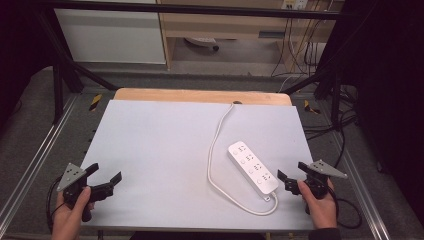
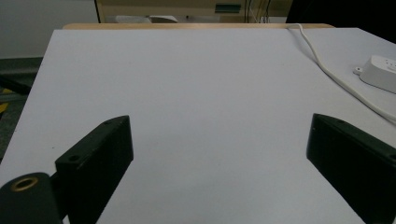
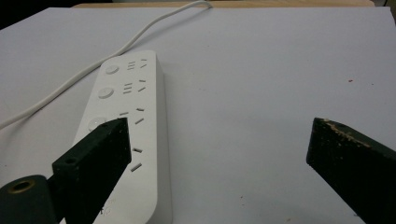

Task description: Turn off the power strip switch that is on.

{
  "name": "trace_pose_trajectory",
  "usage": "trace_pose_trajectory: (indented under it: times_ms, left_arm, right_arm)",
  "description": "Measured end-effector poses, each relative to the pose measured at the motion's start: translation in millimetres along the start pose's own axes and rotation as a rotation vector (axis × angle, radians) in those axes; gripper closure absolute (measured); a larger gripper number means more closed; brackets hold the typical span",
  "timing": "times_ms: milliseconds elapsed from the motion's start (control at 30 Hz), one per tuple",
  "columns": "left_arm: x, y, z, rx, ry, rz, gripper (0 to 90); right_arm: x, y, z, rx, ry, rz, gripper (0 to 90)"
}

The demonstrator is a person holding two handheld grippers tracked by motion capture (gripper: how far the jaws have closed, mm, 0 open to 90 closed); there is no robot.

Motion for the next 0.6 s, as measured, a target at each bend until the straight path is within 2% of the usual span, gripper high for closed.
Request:
trace_pose_trajectory:
  times_ms: [133, 200, 233, 400, 500, 600]
  left_arm:
    - [-2.2, -0.2, -1.6, -0.004, 0.002, 0.003, 6.9]
    - [-2.4, 0.1, -1.9, -0.010, 0.000, 0.009, 6.8]
    - [-2.2, 0.3, -2.2, -0.010, 0.000, 0.010, 6.8]
    - [-0.7, 0.9, -0.2, -0.007, -0.008, 0.006, 6.0]
    - [-0.5, 1.2, 2.0, 0.005, -0.025, -0.001, 4.5]
    - [0.4, 1.0, 3.5, -0.001, -0.032, -0.002, 4.5]
  right_arm:
    - [-0.3, 1.5, -2.2, -0.003, -0.003, 0.001, 6.3]
    - [-1.3, 1.0, -5.7, 0.021, 0.019, -0.048, 5.1]
    - [-1.7, 1.1, -6.3, 0.017, 0.016, -0.049, 4.9]
    - [-3.4, 2.2, -9.0, 0.013, 0.017, -0.042, 3.8]
    - [-4.3, 4.0, -10.3, 0.008, 0.016, -0.028, 3.1]
    - [-5.0, 6.4, -10.3, -0.002, 0.004, -0.004, 2.5]
Point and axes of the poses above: each handheld gripper's, and its own axes: x roughly forward along the jaws, y roughly out of its top, z roughly to its right, the point moved 6 cm from there along x, roughly forward along the jaws, and after that the axes turned 11 degrees about x, right-handed, at the moved point
